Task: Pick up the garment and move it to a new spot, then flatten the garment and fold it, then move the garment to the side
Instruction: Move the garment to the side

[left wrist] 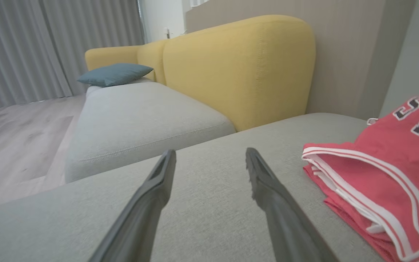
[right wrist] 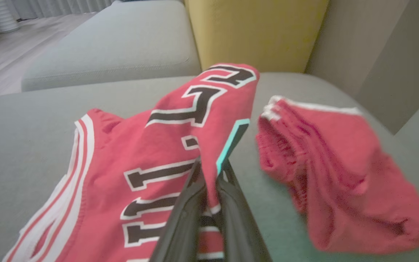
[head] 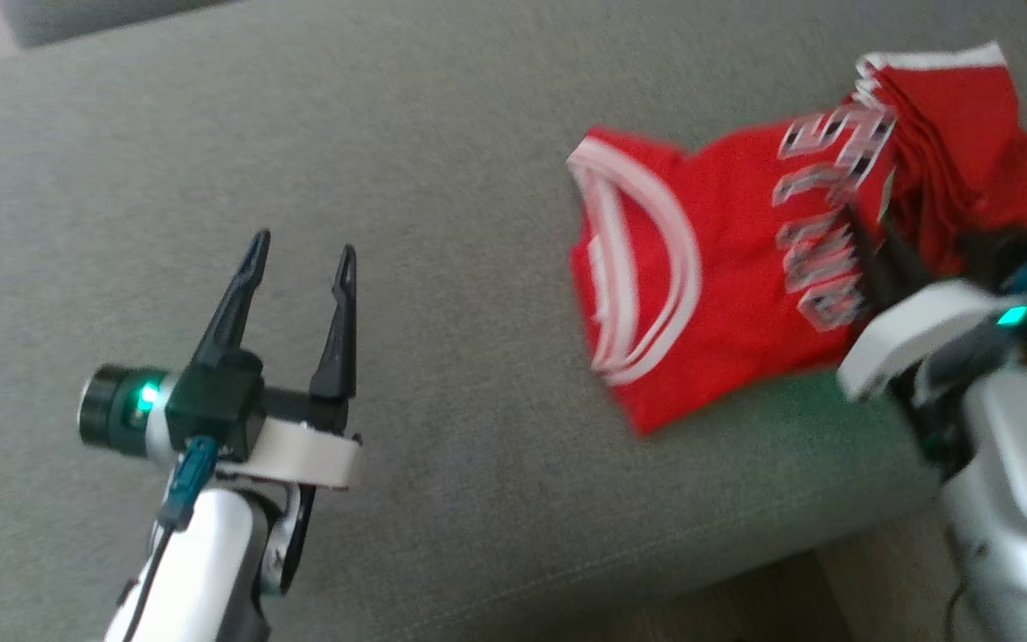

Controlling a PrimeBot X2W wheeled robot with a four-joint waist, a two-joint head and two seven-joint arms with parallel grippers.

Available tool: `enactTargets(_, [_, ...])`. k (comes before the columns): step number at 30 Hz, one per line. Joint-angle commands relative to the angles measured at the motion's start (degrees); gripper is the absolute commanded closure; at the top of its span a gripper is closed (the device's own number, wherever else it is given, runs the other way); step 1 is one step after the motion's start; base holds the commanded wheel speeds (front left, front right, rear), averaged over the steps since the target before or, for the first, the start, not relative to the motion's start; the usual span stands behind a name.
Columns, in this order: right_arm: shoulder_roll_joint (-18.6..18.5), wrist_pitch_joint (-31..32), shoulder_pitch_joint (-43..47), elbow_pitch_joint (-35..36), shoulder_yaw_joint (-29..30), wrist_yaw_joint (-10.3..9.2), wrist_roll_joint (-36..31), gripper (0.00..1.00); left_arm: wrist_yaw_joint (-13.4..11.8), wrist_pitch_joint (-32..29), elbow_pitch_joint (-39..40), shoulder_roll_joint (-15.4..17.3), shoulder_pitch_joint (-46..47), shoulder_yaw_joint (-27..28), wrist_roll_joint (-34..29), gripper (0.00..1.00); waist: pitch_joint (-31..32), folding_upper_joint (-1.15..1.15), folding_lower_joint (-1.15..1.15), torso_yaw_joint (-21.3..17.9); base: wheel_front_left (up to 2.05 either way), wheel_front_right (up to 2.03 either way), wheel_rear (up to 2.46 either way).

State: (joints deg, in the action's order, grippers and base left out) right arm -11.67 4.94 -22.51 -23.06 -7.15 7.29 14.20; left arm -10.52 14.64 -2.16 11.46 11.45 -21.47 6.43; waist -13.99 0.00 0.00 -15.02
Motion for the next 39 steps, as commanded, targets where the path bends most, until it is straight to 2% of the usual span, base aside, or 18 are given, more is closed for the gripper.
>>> enactTargets(1, [-2.66,-1.36,-4.31,1.77,-0.29,0.20,-0.07,1.00,0.51,-0.19,1.82,1.21,3.33,1.52,-0.81,0.00,-2.68,0.00,0.00,-2.07,0.00,0.00,0.00])
enactTargets(11, [-12.49,-0.65,-11.79,1.96,2.75,0.20,-3.94,1.00,2.33,-0.91,2.34,1.14,9.39,-1.27,-2.74,0.00,-7.93,0.00,0.00,-3.15,0.00,0.00,0.00])
enactTargets(20, [-15.96,-0.30,-15.68,1.50,5.75,0.20,-7.46,1.00,3.41,-1.15,2.88,1.03,13.56,-2.98,-3.96,0.00,-12.10,0.00,0.00,-2.87,0.00,0.00,0.00])
enactTargets(28, [-17.63,0.24,-18.57,-2.81,10.05,0.20,-12.29,0.99,4.38,-0.71,2.45,0.49,17.08,-4.35,-4.43,0.00,-16.27,0.00,0.00,-1.12,0.00,0.00,0.00])
enactTargets(30, [-17.62,-0.01,-19.02,-4.55,11.88,0.20,-13.59,0.75,4.45,-0.54,2.17,0.29,17.66,-4.50,-4.35,0.00,-16.96,0.00,0.00,-0.58,0.00,0.00,0.00])
enactTargets(31, [-17.55,-0.11,-19.14,-5.48,12.90,0.20,-14.43,0.52,4.43,-0.45,2.00,0.20,17.90,-4.51,-4.29,0.00,-17.24,0.00,0.00,-0.30,0.00,0.00,0.00])
enactTargets(32, [-17.39,-0.96,-19.25,-5.82,13.80,0.20,-15.50,0.17,4.40,-0.36,1.86,0.13,18.10,-4.50,-4.22,0.00,-17.46,0.00,0.00,-0.07,0.00,0.00,0.00])
enactTargets(33, [-17.06,-1.75,-19.32,-6.11,14.99,0.20,-16.57,0.07,4.35,-0.28,1.75,0.08,18.25,-4.47,-4.15,0.00,-17.67,0.00,0.00,0.17,0.00,0.00,0.00])
enactTargets(34, [-16.71,-2.48,-19.37,-6.31,16.45,0.20,-17.99,0.00,4.27,-0.20,1.66,0.07,18.37,-4.41,-4.09,0.00,-17.86,0.00,0.00,0.36,0.00,0.00,0.00])
enactTargets(39, [-12.94,-6.69,-18.70,-5.92,22.93,0.20,-23.61,0.00,3.77,0.10,1.13,0.04,18.48,-4.00,-3.69,0.00,-17.95,0.00,0.00,1.23,0.00,0.00,0.00])
